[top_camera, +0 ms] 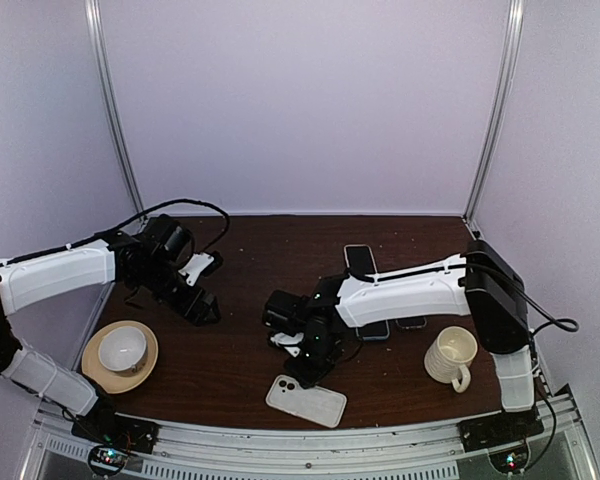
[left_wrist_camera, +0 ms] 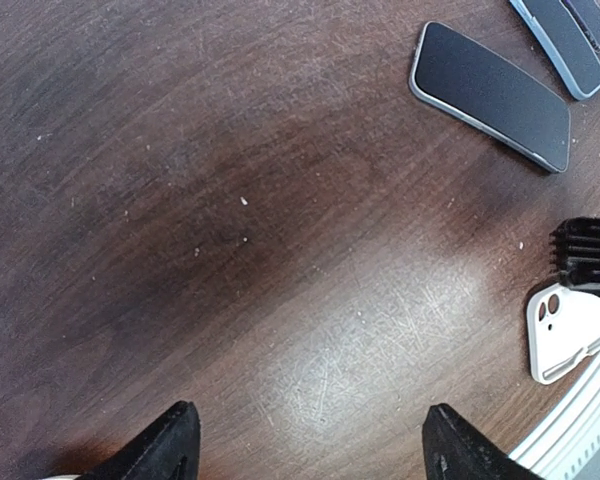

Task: Put the phone into the phone case
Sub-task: Move the phone case to the center of the board, then pick up the phone at the center of the board.

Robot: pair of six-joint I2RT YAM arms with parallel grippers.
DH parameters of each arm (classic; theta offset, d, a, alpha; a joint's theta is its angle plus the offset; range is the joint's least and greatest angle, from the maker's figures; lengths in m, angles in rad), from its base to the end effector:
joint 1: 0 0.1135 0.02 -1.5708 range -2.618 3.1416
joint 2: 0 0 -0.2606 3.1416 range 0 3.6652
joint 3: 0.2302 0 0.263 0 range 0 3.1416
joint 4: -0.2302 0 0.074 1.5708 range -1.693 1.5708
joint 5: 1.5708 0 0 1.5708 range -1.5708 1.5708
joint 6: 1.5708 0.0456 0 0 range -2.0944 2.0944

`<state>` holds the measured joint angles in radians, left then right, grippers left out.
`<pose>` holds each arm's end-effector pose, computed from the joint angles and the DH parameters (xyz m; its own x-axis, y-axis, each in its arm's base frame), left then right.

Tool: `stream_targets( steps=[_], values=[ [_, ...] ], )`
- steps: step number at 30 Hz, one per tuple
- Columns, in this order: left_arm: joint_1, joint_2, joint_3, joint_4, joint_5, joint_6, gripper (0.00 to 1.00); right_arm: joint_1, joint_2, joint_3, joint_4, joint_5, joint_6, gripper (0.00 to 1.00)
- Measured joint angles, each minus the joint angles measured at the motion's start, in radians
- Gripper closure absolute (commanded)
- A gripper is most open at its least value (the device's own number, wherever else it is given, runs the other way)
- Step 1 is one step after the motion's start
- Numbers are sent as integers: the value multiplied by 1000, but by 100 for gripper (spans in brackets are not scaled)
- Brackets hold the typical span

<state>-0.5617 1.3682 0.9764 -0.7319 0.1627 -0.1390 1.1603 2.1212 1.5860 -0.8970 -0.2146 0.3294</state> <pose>0.2318 -0.1546 0.2192 -0.8368 0.3651 -0.4079 0.4735 0.8567 -0.2046 0.1601 0.3922 0.1392 -0.6676 -0.7419 -0.0625 -0.7310 0.6372 0.2443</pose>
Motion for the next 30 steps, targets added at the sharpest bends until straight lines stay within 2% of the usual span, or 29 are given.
stream_targets(
  steps=[2, 4, 11, 16, 18, 20, 24, 25, 26, 30],
  values=[
    [0, 0, 0, -1, 0, 0, 20, 2, 0, 0, 2, 10, 22, 97],
    [0, 0, 0, -2, 1, 1, 20, 9, 0, 2, -6, 32, 61, 100],
    [1, 0, 0, -3, 3, 3, 19, 0, -29, -21, -21, 148, 251, 100],
    [6, 0, 0, -3, 6, 4, 19, -16, -51, -39, 6, 175, 309, 100],
    [6, 0, 0, -3, 7, 4, 19, -19, -51, -34, 6, 175, 314, 87],
    [6, 0, 0, -3, 6, 4, 19, -22, -51, -23, 6, 173, 318, 64],
    [6, 0, 0, -3, 6, 6, 19, -32, -51, 17, -11, 171, 280, 29],
    [6, 0, 0, -3, 7, 7, 19, -35, -51, 30, -16, 171, 262, 11],
    [6, 0, 0, -3, 8, 7, 19, -39, -51, 42, -19, 170, 249, 2],
    [6, 0, 0, -3, 13, 8, 19, -87, -52, 85, -26, 159, 171, 1]
  ],
)
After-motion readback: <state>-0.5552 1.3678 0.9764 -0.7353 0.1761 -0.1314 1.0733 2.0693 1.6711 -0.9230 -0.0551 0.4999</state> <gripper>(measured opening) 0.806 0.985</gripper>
